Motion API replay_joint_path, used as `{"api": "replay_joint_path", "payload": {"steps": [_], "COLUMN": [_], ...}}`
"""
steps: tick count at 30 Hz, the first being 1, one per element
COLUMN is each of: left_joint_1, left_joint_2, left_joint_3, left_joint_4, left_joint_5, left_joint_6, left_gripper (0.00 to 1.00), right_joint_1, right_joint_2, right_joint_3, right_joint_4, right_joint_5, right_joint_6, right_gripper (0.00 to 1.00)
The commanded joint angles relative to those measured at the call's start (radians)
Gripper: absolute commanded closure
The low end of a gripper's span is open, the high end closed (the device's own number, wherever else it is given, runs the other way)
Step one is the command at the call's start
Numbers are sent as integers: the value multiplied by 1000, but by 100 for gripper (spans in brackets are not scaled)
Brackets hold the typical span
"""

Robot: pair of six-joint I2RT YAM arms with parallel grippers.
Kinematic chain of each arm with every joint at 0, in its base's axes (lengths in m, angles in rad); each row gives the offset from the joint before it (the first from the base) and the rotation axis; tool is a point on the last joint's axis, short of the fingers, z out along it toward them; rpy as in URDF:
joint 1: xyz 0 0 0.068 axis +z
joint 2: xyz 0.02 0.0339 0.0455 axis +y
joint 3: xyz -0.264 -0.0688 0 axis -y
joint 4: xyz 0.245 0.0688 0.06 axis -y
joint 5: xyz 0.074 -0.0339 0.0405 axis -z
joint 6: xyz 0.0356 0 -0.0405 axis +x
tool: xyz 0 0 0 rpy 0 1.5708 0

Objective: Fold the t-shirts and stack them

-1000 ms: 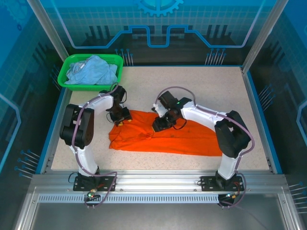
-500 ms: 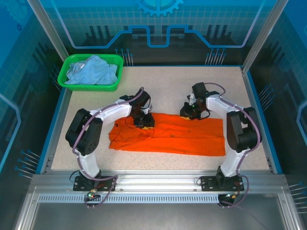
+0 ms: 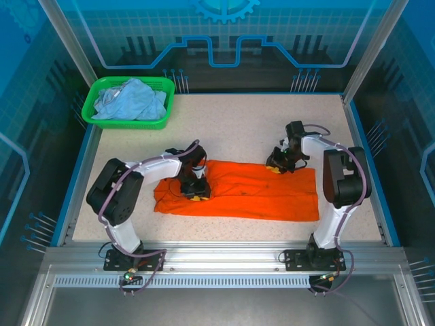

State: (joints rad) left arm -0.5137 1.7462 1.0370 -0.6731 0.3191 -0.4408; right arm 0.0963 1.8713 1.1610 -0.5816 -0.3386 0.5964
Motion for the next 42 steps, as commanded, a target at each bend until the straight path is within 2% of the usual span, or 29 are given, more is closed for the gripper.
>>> {"api": "replay_joint_path", "payload": {"steps": [1,6,12,18,24,28,35,40,42], "left_joint_1": [30,158,274,329,355,356,353,337,315], "left_joint_2": [-86,-93,92,258,266,256,152,52,46], "left_joint_3": [34,151,271,308,307,340,390,394,391], "left_joint_4": [-34,-37,-35,-45,-63,-75,-85,-93,-98], "left_joint_5": [-5,-81,-236,-377,-496,-486,-371,-354,-355], "left_joint_6": [12,-61,-66,-57,-84,-94,-129,-173,-182], "left_gripper": [65,61,65,66,61,57,25,22,26], "right_joint_1": [-27,-55,-167,-261,-351,-397,-374,-274,-202], "right_joint_2": [-58,-123,-150,-102,-80,-89,-220,-349,-371], "right_joint_3": [-3,-30,-98,-111,-145,-170,-147,-138,-143], "right_joint_4": [-5,-38,-29,-34,-30,-22,-29,-48,-62], "right_joint_5": [-9,46,85,84,54,25,28,74,96], "right_joint_6": [11,23,49,50,90,115,116,101,93], "right_gripper": [71,71,71,71,67,62,51,47,46]}}
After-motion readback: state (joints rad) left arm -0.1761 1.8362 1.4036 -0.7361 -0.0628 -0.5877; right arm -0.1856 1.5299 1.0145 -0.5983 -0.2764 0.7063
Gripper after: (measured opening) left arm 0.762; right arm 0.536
